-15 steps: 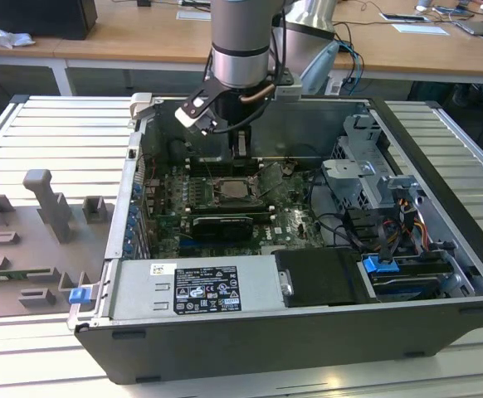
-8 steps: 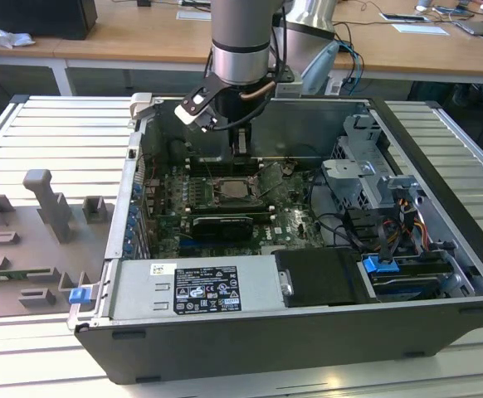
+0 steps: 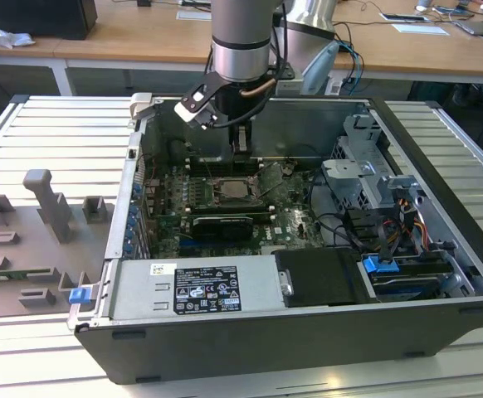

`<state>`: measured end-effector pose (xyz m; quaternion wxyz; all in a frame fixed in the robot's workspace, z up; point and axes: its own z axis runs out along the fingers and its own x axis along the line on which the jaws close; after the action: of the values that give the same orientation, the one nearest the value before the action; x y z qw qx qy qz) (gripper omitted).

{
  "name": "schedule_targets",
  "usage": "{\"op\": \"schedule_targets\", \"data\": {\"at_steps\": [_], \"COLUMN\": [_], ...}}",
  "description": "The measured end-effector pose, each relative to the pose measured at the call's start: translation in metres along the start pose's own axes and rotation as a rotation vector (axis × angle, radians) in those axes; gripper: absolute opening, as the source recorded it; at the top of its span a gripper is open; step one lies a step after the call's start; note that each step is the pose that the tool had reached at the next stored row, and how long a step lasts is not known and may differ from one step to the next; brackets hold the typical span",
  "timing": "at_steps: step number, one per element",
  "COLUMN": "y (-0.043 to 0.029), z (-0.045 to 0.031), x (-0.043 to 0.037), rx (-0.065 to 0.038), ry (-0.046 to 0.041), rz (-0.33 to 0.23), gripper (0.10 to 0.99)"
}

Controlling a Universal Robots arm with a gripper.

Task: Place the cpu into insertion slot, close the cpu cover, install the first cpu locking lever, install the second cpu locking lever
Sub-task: 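Close the cpu cover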

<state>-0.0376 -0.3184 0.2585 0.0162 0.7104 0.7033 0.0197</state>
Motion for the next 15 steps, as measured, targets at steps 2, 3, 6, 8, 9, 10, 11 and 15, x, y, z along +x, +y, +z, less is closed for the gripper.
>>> {"op": "schedule_targets", "data": {"at_steps": [2,3,6,8,9,10,11,15], "y": [0.0,0.0001,0.0001,0.0001,0.0001,0.0002,0.0003,0.0039], "z": [-0.001,-0.0013,-0.002,-0.0024,-0.0026,-0.0027,-0.0027,-0.0026], "x": [0.0,0.0,0.0,0.0,0.0,0.0,0.0,0.0], "rx": [0.0,0.0,0.0,0.0,0.0,0.0,0.0,0.006], "ry": [0.0,0.0003,0.0001,-0.0001,0.0,0.0001,0.0001,-0.0001], "rz": [0.0,0.0,0.0,0.0,0.0,0.0,0.0,0.001], "gripper": [0.106,0.106,0.106,0.106,0.106,0.106,0.106,0.106]}}
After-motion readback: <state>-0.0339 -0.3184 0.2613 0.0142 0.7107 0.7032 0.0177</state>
